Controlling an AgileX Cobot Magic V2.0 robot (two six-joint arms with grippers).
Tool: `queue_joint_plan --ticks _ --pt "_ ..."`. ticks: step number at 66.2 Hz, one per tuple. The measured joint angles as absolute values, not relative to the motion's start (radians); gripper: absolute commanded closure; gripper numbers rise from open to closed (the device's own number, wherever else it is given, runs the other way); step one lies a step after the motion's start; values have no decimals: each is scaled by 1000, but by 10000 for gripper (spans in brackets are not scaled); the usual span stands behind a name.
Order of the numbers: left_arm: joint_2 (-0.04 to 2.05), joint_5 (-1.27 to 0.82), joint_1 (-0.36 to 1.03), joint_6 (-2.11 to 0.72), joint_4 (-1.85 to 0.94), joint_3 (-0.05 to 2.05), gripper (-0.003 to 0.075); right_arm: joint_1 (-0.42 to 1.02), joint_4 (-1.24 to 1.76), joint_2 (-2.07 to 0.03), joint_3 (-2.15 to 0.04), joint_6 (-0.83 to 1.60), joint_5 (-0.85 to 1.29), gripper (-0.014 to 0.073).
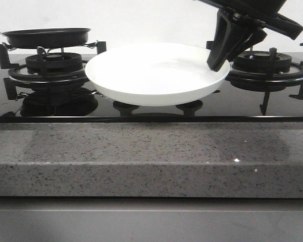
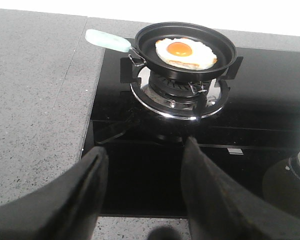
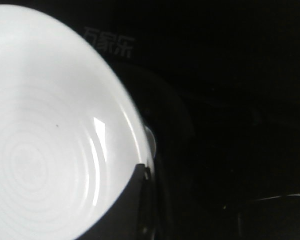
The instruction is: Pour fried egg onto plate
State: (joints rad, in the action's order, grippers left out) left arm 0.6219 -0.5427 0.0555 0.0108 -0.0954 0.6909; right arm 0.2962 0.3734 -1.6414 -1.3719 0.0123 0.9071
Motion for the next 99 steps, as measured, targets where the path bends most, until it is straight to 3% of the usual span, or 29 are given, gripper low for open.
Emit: queue_joint_plan --ticks 5,13,18,32,42,53,75,99 --pt "622 -543 55 11 -91 691 336 298 373 -1641 -1370 12 905 704" --pt "622 -543 55 11 -81 691 168 298 373 -1641 -1370 12 905 704" --pt "623 -543 55 11 -79 691 120 298 373 -1641 -1370 12 905 704" --pt "719 -592 55 11 -70 759 123 298 373 -1641 -1370 12 905 704" --pt "893 -682 51 11 -39 920 125 298 373 -1641 -1370 12 905 704" --pt "1098 -768 -51 -26 -79 1088 166 298 373 -1641 -1370 12 905 704" --pt "1452 -975 -347 -336 -646 1370 199 298 373 -1641 -1370 12 905 704" --pt "1727 -1055 -383 -390 -972 1519 208 298 373 -1641 -1370 12 905 704"
